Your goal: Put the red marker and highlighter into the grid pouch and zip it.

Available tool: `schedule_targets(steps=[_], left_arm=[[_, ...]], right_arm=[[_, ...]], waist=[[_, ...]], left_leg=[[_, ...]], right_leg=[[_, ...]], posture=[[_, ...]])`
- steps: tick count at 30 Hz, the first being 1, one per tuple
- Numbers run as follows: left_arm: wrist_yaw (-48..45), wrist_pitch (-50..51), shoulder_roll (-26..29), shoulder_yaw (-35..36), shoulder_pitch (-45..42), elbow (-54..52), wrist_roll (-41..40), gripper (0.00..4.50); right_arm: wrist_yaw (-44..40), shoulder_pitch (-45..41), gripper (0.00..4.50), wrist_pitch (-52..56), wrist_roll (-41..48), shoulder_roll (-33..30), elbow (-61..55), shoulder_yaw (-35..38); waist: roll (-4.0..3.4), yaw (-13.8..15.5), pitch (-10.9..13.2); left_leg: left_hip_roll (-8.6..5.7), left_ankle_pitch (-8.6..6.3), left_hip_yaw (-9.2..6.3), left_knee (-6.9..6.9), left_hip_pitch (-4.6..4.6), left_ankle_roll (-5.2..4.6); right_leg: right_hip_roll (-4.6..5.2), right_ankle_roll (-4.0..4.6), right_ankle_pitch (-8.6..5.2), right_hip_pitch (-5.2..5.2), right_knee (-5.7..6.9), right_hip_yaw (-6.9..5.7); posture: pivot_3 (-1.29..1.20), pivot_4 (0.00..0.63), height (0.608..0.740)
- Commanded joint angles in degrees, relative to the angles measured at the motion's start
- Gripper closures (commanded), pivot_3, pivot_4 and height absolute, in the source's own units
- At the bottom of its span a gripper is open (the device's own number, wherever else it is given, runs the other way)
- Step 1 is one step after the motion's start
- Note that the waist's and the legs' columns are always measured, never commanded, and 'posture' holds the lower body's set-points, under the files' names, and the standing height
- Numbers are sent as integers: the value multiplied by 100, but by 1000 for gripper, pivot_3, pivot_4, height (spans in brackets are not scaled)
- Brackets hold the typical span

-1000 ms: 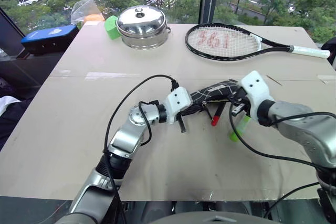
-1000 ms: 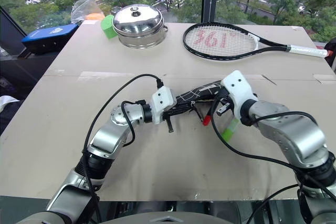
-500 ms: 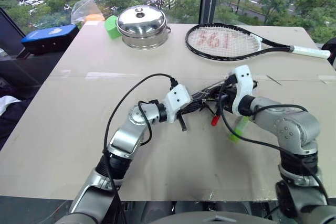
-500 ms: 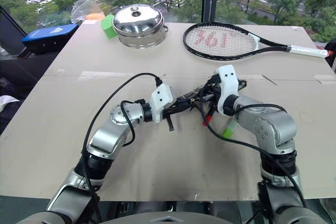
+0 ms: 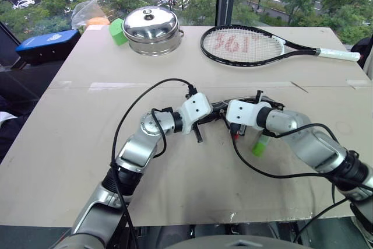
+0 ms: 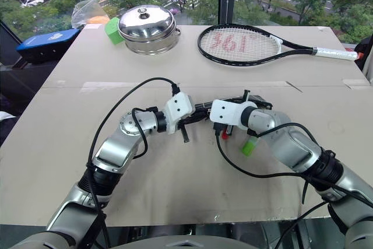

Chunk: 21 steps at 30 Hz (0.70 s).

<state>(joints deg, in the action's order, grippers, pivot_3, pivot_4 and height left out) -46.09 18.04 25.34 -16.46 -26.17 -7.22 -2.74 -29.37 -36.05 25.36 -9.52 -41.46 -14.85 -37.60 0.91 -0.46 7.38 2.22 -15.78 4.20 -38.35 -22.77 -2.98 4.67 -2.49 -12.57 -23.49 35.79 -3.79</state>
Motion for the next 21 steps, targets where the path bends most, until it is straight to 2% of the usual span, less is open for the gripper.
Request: schedule_targets(steps=[1, 4, 7, 9, 11, 16, 19, 21], left_arm=[[150, 67, 84, 42, -65, -198, 184, 4500], [211, 155, 163, 119, -26, -252, 237, 4500], [262, 184, 230, 193, 28, -268, 244, 4500], [335, 251, 233, 273, 85, -266, 192, 4500], [412, 323, 205, 357, 98, -240, 137, 4500], [588, 538, 96, 560, 9, -104, 55, 4500], [771, 645, 1, 735, -167, 90, 37, 4500], [834, 660, -21, 810, -263, 180, 34, 4500]], right_arm=[[-233, -249, 4172, -563, -489, 177, 358, 32], [-306, -339, 3159, -731, -686, 404, 630, 203], [-400, -339, 1876, -827, -830, 438, 676, 391], [-580, -185, 1035, -558, -635, 411, 442, 706], [-824, 107, 133, 168, -109, 520, -55, 1233], [-748, 559, 47, 2372, 721, 1230, -1435, 2316], [-101, 650, 47, 4739, 737, 2165, -2192, 2738], [208, 563, 47, 5925, 682, 2643, -2398, 2905]], waist=[[0, 4, 0], [2, 6, 0], [2, 10, 0], [2, 9, 0], [2, 29, 0], [4, 74, -1], [5, 97, -3], [4, 116, -3]], left_leg=[[0, 0, 1, 0, 0, 0], [1, 14, 2, 0, -2, 24], [1, 15, 1, 0, -2, 26], [2, 15, 2, 0, -2, 26], [3, 15, 1, 0, -3, 26], [6, 14, -1, -1, -3, 25], [6, 3, -4, 0, -2, 7], [6, 3, -8, -1, -2, 6]], right_leg=[[1, 0, 0, 0, -1, 0], [2, 0, 0, 0, -2, 0], [2, 0, 0, 0, -1, -1], [3, 1, 1, 0, -1, 0], [4, 1, 1, 1, -1, -1], [4, 1, 2, 1, 4, -4], [3, 2, 2, 1, 8, -6], [2, 3, 3, 0, 15, -10]], posture=[[0, 150, 740], [0, 150, 740], [0, 150, 740], [0, 150, 740], [0, 150, 740], [0, 150, 740], [0, 150, 740], [0, 150, 740]])
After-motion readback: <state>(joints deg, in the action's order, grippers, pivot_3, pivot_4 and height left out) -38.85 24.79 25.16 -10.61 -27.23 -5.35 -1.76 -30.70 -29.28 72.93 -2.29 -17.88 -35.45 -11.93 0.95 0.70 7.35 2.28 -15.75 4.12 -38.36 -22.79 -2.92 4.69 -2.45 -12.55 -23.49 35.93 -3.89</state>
